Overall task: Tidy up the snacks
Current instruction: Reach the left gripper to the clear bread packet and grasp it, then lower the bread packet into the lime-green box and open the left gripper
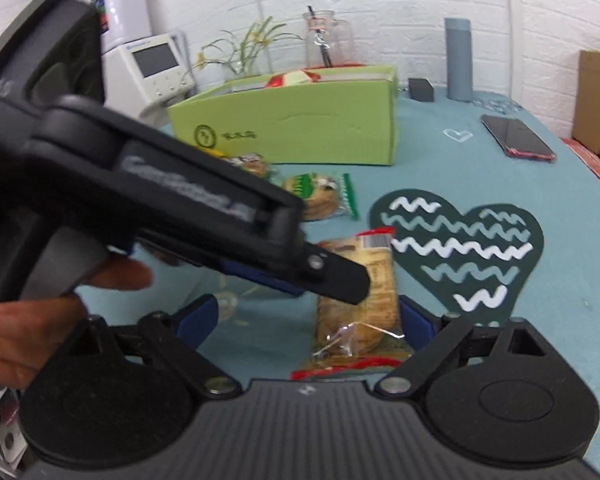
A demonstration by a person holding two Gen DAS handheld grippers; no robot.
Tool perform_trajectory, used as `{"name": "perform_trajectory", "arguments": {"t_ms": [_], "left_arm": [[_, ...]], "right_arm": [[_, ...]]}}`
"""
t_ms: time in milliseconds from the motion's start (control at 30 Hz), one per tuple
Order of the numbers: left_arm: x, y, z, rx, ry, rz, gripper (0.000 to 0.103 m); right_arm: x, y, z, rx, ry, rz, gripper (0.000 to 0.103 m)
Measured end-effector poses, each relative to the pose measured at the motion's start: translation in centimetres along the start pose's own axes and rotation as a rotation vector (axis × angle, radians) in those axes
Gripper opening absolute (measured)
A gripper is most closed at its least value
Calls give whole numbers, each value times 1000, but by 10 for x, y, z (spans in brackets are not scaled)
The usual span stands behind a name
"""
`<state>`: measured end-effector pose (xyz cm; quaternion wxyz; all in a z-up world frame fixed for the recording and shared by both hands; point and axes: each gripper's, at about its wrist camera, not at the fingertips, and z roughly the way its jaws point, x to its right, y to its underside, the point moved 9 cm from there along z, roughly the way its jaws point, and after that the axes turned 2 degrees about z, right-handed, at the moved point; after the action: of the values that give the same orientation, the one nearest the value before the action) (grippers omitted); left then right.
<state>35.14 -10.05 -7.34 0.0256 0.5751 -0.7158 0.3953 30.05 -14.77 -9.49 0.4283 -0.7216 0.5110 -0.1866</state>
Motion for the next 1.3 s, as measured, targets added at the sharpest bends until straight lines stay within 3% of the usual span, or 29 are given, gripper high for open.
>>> {"name": "perform_trajectory", "arguments": {"t_ms": [300,367,433,567,700,867,1100,1300], "left_arm": [[-4,-3,0,-1,-45,45,31],[-2,-2,2,2,-31,49,31],[0,-1,4,8,-29,73,24],[-2,0,-1,15,-11,54,6],[-1,-13,-19,61,-3,29,6],[-3,-61,-46,159,-26,34,6],[-18,-174,-60,289,-114,97,6],[-52,-232,-27,277,-178,106,4]], "right_arm": [[2,-6,0,9,68,-31,90],[1,-1,4,-17,54,-25,71],[3,0,2,-6,93,-41,60],[8,-3,-4,-3,89,36,53],[-1,-22,-10,38,90,9,53],[-8,-76,0,117,75,-53,54],[-1,-181,48,189,39,-121,54],[17,-218,115,141,30,-137,54]]}}
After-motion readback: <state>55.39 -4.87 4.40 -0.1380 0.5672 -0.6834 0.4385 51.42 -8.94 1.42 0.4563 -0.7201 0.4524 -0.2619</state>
